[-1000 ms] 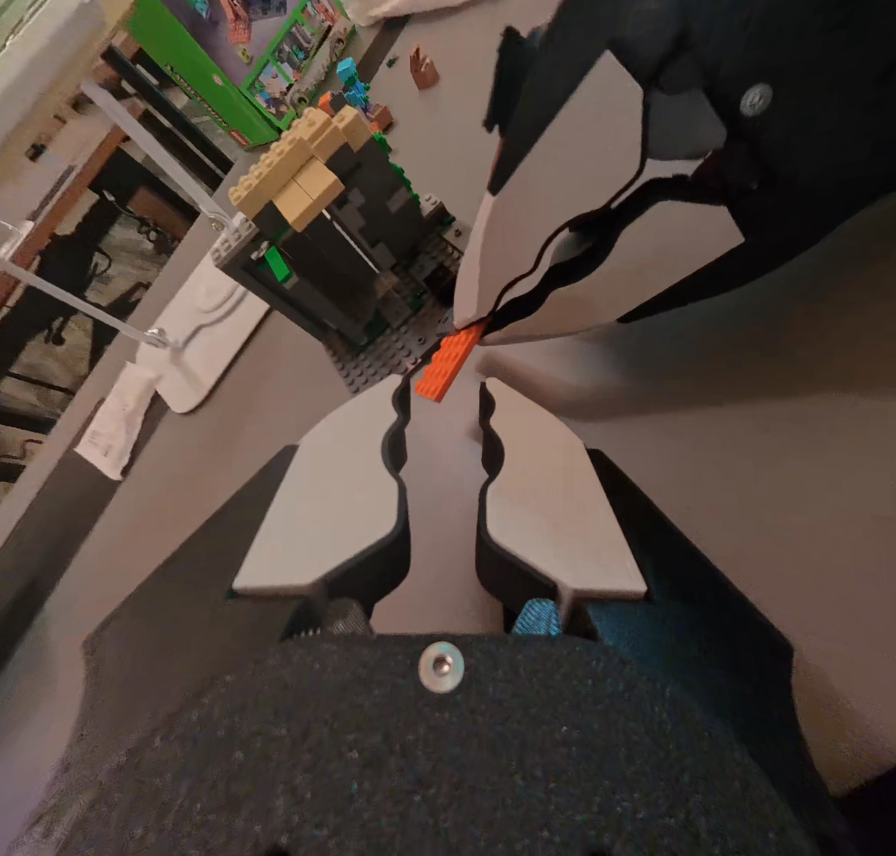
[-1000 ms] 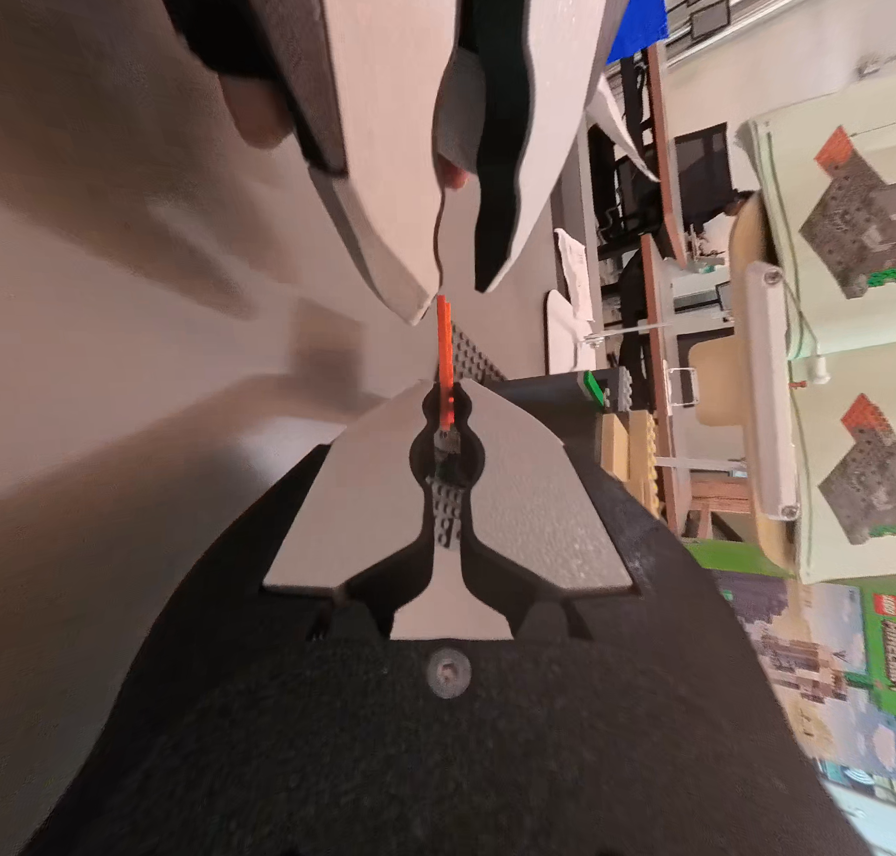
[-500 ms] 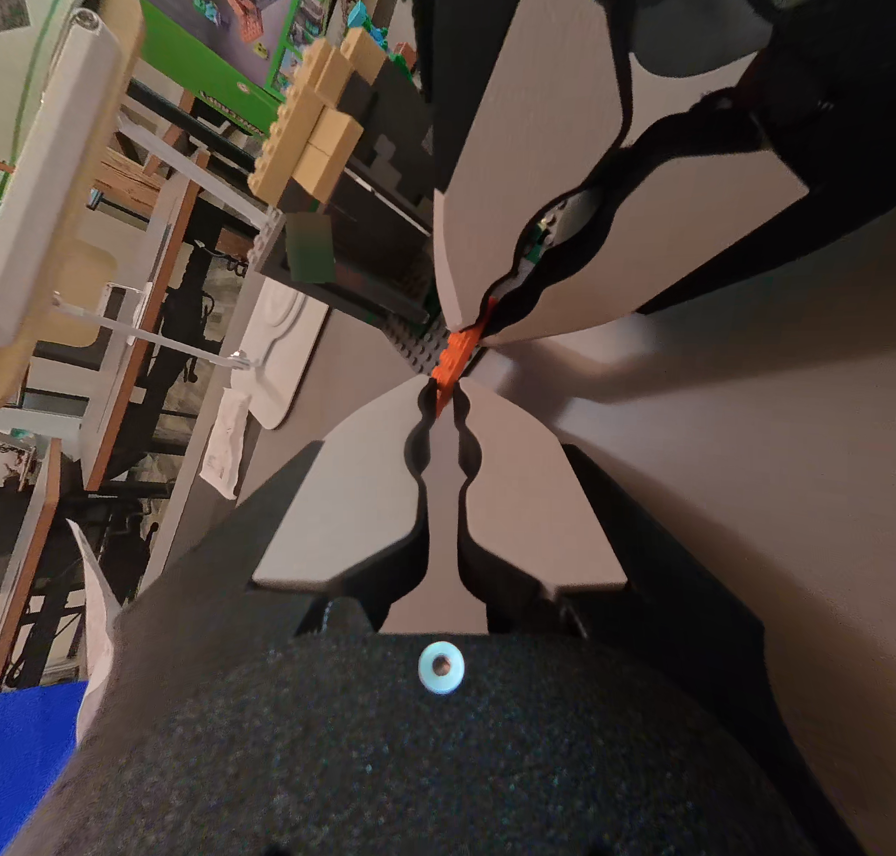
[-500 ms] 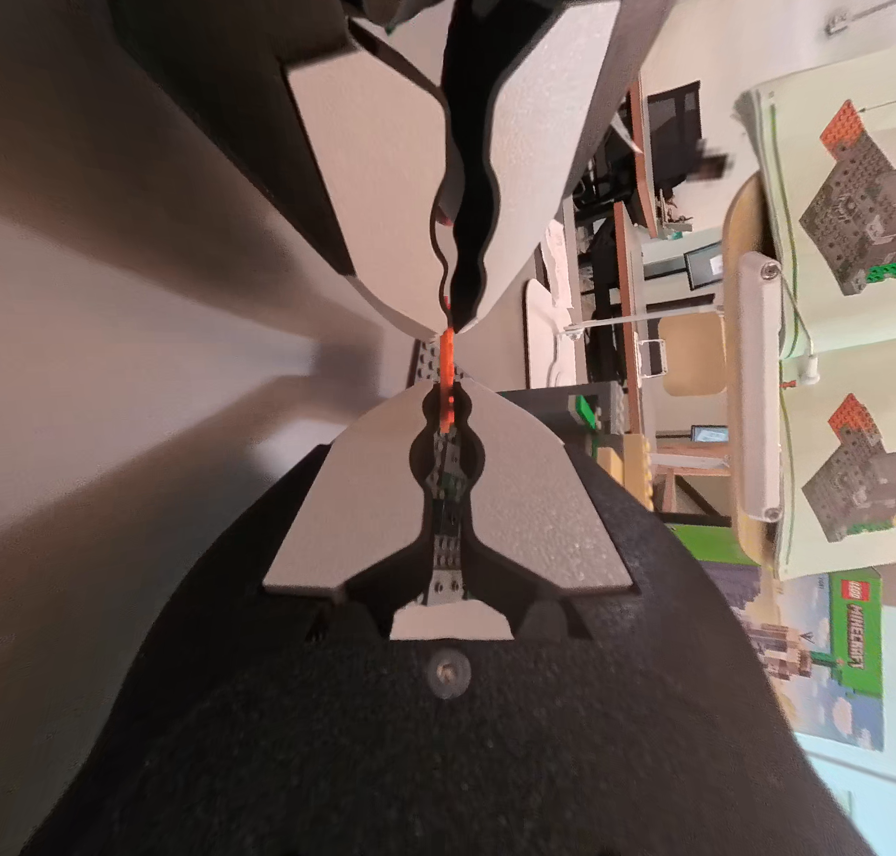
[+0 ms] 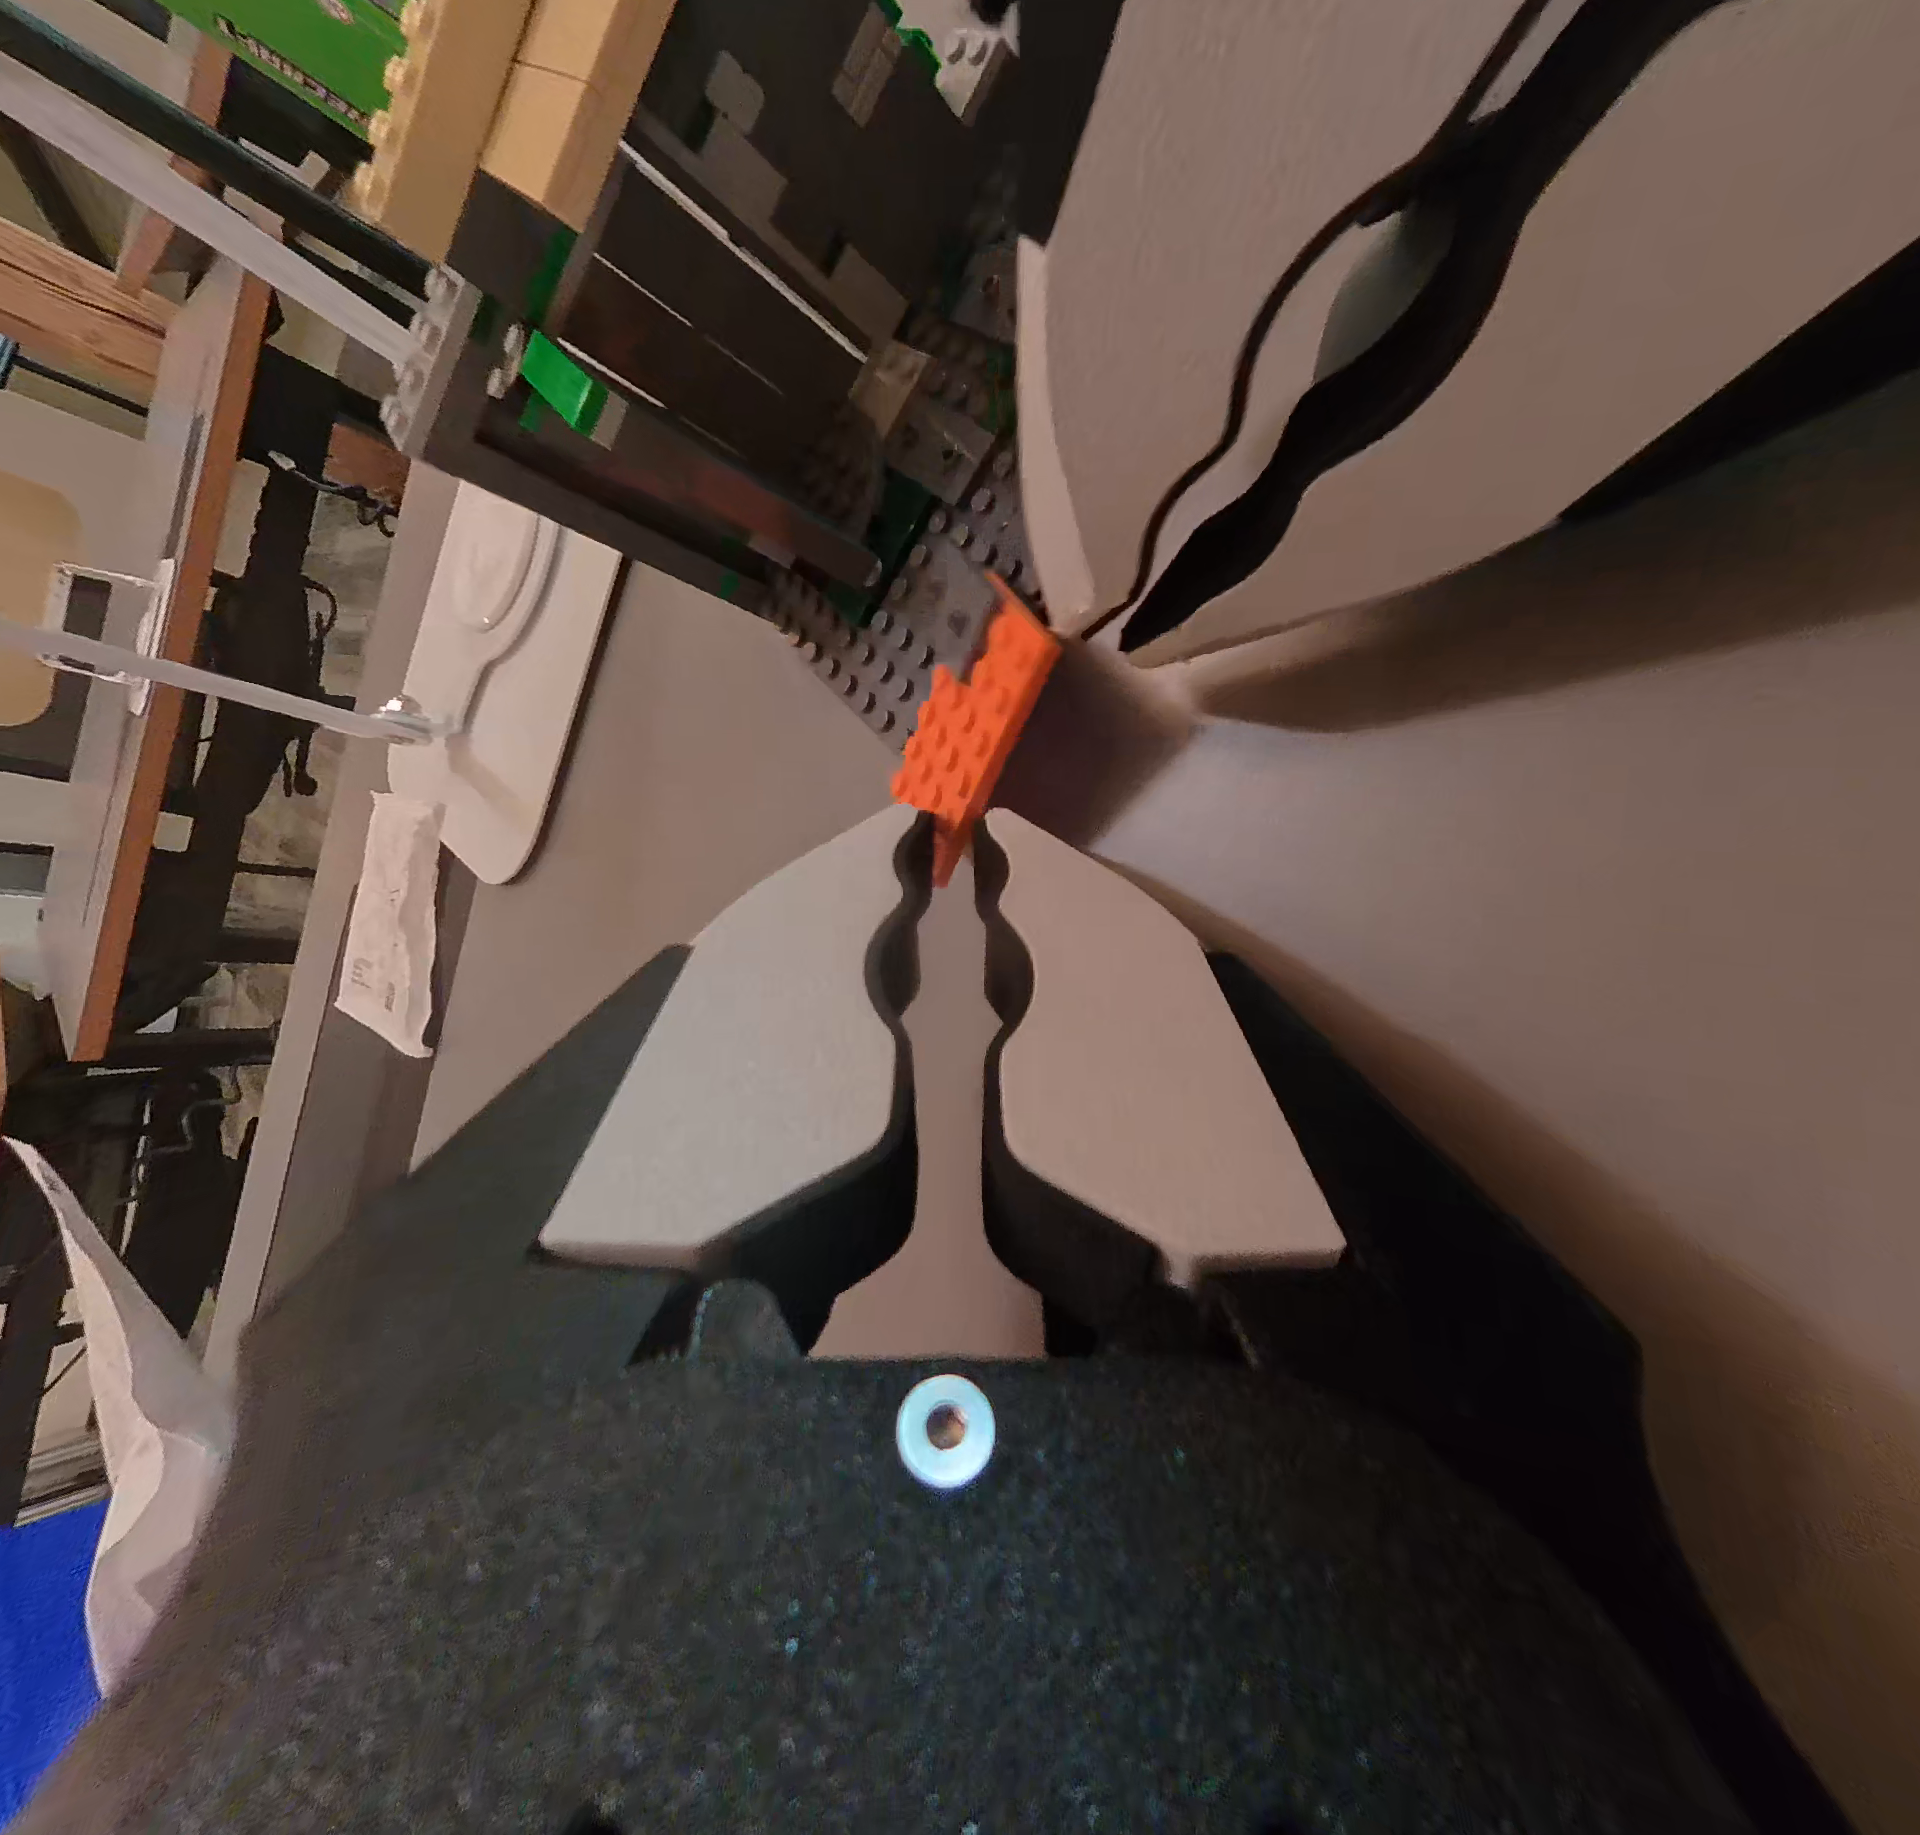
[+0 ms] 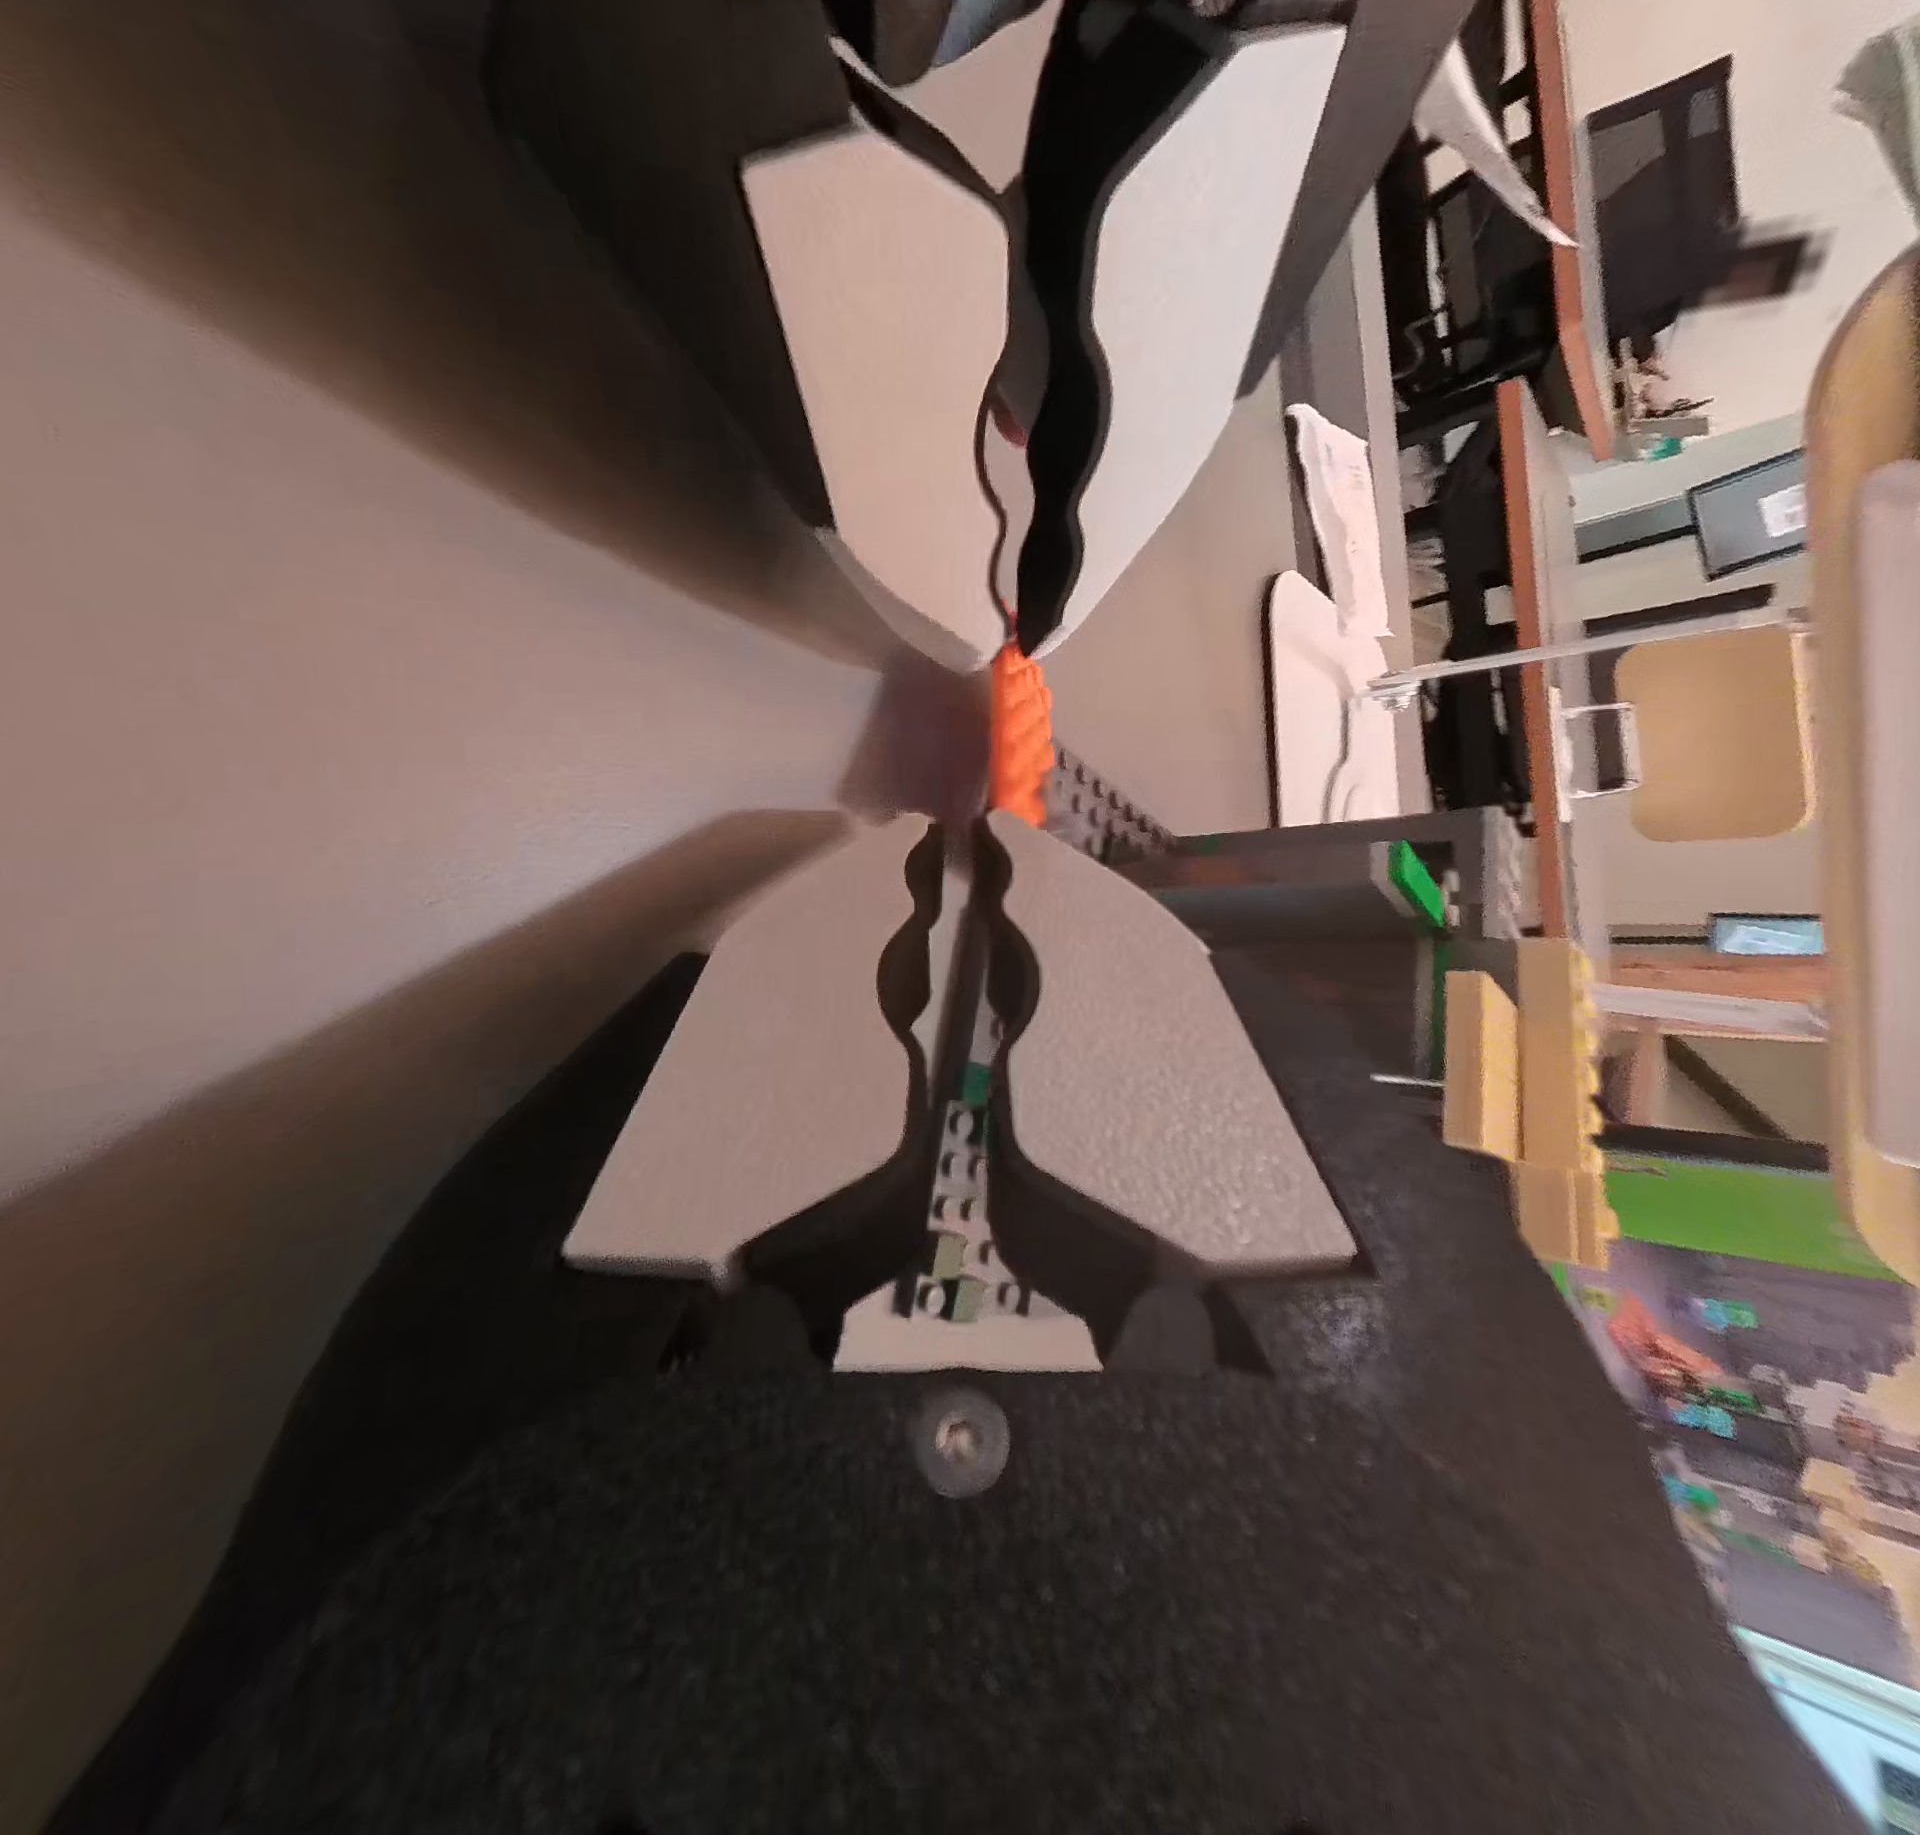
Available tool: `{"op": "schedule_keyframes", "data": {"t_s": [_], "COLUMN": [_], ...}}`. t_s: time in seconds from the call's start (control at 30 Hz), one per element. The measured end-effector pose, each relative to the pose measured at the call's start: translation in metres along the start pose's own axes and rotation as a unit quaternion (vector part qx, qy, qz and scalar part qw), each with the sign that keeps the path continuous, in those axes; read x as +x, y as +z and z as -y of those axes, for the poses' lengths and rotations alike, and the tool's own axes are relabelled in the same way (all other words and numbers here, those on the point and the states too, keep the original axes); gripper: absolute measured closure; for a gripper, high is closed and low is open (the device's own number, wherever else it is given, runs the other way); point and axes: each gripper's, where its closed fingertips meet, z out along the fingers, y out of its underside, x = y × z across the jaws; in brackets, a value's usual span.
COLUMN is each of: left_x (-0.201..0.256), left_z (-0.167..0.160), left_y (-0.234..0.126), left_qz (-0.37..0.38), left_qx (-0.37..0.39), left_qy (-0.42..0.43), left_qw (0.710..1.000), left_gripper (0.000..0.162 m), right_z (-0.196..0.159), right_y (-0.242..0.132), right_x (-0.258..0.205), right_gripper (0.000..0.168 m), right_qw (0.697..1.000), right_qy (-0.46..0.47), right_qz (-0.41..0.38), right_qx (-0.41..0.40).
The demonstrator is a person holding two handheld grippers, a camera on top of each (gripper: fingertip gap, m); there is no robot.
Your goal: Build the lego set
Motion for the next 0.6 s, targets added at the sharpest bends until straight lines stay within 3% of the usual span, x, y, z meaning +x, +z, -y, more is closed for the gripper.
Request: {"op": "schedule_keyframes", "data": {"t_s": [0.43,0.6], "left_x": [0.008,0.009], "left_z": [-0.002,0.005], "left_y": [-0.001,-0.008], "left_qz": [-0.026,-0.058], "left_qx": [0.009,0.04], "left_qy": [-0.014,-0.094], "left_qw": [1.0,0.993], "left_gripper": [0.149,0.142], "right_z": [0.004,-0.001], "right_y": [-0.011,-0.016], "right_x": [-0.01,-0.001], "right_gripper": [0.164,0.162], "right_qw": [0.999,0.993], "right_qy": [0.019,0.092], "right_qz": [0.042,0.075], "right_qx": [0.011,0.023]}}
